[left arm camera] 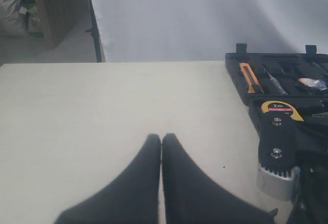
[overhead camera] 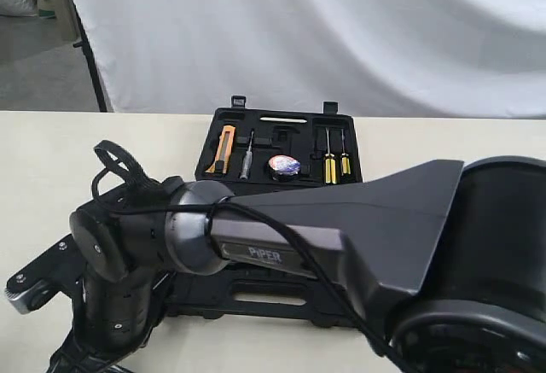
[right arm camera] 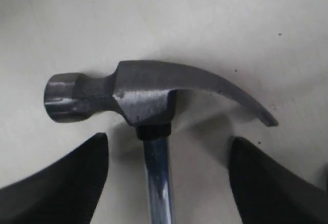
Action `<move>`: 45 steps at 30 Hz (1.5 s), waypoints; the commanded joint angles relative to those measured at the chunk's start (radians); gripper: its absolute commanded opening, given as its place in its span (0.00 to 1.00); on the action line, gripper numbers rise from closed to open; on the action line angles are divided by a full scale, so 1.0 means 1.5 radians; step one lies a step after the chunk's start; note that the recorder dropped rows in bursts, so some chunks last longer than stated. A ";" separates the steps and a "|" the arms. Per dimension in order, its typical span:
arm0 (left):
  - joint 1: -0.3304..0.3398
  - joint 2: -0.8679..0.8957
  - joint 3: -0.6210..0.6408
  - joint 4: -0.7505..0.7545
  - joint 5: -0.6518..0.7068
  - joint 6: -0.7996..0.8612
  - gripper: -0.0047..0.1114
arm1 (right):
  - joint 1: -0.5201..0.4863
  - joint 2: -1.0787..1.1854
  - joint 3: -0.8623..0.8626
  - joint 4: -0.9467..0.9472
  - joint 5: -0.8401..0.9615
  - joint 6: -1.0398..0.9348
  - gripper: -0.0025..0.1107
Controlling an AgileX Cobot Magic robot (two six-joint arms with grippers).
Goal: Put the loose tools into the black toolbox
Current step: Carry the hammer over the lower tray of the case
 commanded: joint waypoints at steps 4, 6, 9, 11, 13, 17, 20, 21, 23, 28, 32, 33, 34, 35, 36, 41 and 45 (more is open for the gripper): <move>-0.004 -0.002 0.001 -0.005 0.000 0.000 0.05 | -0.003 0.017 -0.005 -0.003 -0.002 -0.006 0.56; -0.004 -0.002 0.001 -0.005 0.000 0.000 0.05 | -0.003 0.020 -0.005 -0.003 -0.002 -0.010 0.42; -0.004 -0.002 0.001 -0.005 0.000 0.000 0.05 | -0.003 0.019 -0.005 -0.003 0.008 -0.008 0.02; -0.004 -0.002 0.001 -0.005 0.000 0.000 0.05 | -0.003 0.011 -0.005 -0.003 0.042 -0.008 0.02; -0.004 -0.002 0.001 -0.005 0.000 0.000 0.05 | -0.003 -0.011 -0.005 -0.004 0.081 -0.008 0.02; -0.004 -0.002 0.001 -0.005 0.000 0.000 0.05 | -0.003 -0.063 -0.005 -0.014 0.124 -0.014 0.02; -0.004 -0.002 0.001 -0.005 0.000 0.000 0.05 | -0.003 -0.103 -0.005 -0.066 0.177 -0.016 0.02; -0.004 -0.002 0.001 -0.005 0.000 0.000 0.05 | -0.003 -0.113 -0.005 -0.086 0.185 -0.016 0.02; -0.004 -0.002 0.001 -0.005 0.000 0.000 0.05 | -0.003 -0.130 -0.005 -0.126 0.192 -0.014 0.02; -0.004 -0.002 0.001 -0.005 0.000 0.000 0.05 | -0.005 -0.165 -0.005 -0.220 0.223 -0.014 0.02; -0.004 -0.002 0.001 -0.005 0.000 0.000 0.05 | -0.036 -0.173 -0.005 -0.240 0.244 -0.014 0.02; -0.004 -0.002 0.001 -0.005 0.000 0.000 0.05 | -0.049 -0.173 -0.005 -0.249 0.250 -0.015 0.02; -0.004 -0.002 0.001 -0.005 0.000 0.000 0.05 | -0.063 -0.173 -0.005 -0.256 0.250 -0.023 0.02; -0.004 -0.002 0.001 -0.005 0.000 0.000 0.05 | -0.076 -0.173 -0.005 -0.260 0.250 -0.035 0.02; -0.004 -0.002 0.001 -0.005 0.000 0.000 0.05 | -0.091 -0.173 -0.005 -0.262 0.250 -0.055 0.02; -0.004 -0.002 0.001 -0.005 0.000 0.000 0.05 | -0.150 -0.172 -0.005 -0.260 0.250 -0.158 0.02; -0.004 -0.002 0.001 -0.005 0.000 0.000 0.05 | -0.157 -0.158 -0.005 -0.260 0.239 -0.269 0.02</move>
